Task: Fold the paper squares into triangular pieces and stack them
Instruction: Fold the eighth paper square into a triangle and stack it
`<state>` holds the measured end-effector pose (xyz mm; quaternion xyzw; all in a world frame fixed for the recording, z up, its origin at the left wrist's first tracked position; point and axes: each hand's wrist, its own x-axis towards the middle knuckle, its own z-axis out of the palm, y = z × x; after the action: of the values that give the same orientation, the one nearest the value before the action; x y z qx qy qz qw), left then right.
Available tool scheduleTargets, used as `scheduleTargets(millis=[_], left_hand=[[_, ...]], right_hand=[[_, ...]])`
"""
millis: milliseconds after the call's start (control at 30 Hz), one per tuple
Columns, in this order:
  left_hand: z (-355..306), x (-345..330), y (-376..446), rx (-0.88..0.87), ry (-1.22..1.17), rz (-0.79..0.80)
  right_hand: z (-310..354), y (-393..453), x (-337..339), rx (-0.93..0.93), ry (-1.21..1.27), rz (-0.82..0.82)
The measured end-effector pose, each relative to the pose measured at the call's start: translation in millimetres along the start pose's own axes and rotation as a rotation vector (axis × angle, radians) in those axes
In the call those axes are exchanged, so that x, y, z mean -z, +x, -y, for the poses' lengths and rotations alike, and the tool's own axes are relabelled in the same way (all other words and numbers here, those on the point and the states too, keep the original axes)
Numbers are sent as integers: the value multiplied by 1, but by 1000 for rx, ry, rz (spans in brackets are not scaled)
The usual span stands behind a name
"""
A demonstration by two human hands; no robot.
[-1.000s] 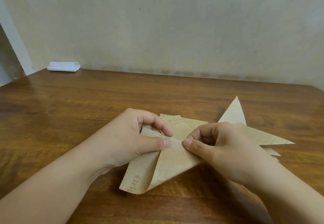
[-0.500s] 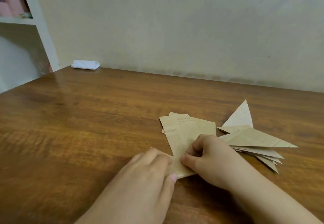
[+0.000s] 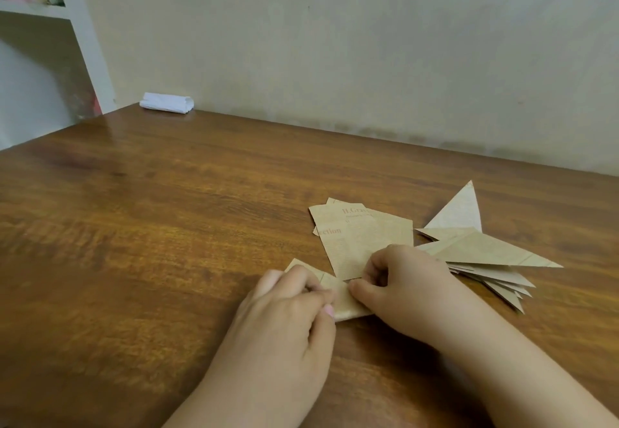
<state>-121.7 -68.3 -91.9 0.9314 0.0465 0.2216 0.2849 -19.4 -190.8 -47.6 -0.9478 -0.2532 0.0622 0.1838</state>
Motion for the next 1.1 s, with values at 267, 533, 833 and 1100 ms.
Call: scheduleTargets(millis=[267,533,833,1100], left_hand=[[-7,12,-1,-2,-31,90],[-3,9,3,16,-31,49],[-3,5,4,2,-11,13],[-2,4,2,-7,-25,-7]], right_hand=[[8,-10,8,272,-12,52],[5,-29,5,257,-22,87],[7,-32,-2,262,-53,26],[3,-32,-4,229,-60,-12]])
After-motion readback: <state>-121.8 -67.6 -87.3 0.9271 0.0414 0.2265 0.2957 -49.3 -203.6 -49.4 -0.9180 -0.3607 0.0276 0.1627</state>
